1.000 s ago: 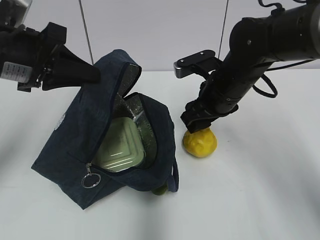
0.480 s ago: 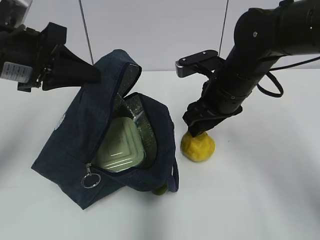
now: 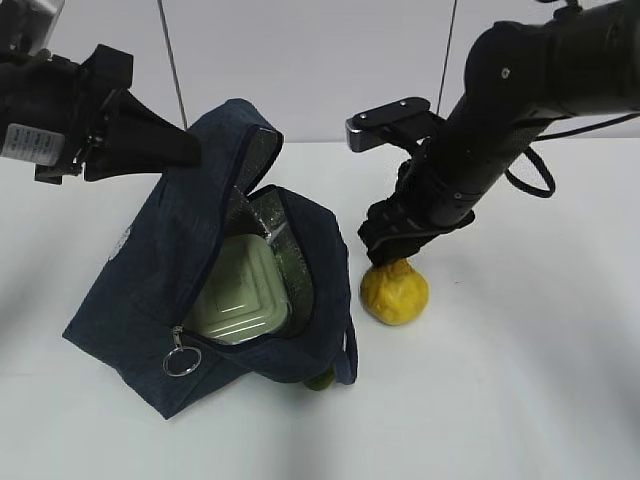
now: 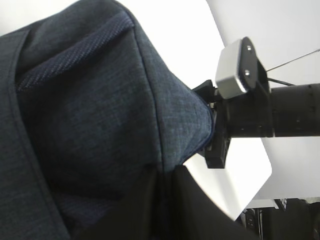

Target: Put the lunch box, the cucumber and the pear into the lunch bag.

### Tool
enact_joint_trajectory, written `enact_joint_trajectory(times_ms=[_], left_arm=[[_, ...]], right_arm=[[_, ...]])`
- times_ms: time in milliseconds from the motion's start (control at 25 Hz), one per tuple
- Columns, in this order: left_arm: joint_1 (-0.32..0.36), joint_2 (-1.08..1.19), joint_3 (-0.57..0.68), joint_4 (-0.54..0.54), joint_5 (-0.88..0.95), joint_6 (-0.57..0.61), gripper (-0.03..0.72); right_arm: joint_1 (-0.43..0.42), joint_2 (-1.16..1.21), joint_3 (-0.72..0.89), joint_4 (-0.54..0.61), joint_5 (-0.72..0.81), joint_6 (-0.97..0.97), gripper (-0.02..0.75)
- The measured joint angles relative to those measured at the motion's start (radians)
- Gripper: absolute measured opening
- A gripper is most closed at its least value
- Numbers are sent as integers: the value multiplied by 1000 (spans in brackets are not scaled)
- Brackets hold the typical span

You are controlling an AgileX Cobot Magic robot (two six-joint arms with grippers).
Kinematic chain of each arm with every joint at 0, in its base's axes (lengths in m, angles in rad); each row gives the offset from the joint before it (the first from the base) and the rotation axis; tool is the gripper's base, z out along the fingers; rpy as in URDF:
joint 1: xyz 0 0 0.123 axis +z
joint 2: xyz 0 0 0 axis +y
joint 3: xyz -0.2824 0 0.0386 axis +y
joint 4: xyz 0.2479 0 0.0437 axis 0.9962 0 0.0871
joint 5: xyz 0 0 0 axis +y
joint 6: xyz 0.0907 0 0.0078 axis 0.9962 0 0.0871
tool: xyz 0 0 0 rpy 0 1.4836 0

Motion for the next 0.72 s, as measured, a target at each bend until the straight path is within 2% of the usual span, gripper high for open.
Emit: enact_joint_trajectory(times_ms=[280, 360, 560, 720], left_arm=[[0, 0, 0, 0, 0, -1, 18], [0, 0, 0, 0, 0, -1, 18], [0, 0, 0, 0, 0, -1, 18], [0, 0, 0, 0, 0, -1, 18]], right_arm=[[0, 57, 0, 9, -18, -9, 473], [0, 57, 0, 11, -29, -9, 440], [0, 57, 0, 13, -33, -9, 292], [0, 57, 0, 13, -31, -11, 281]])
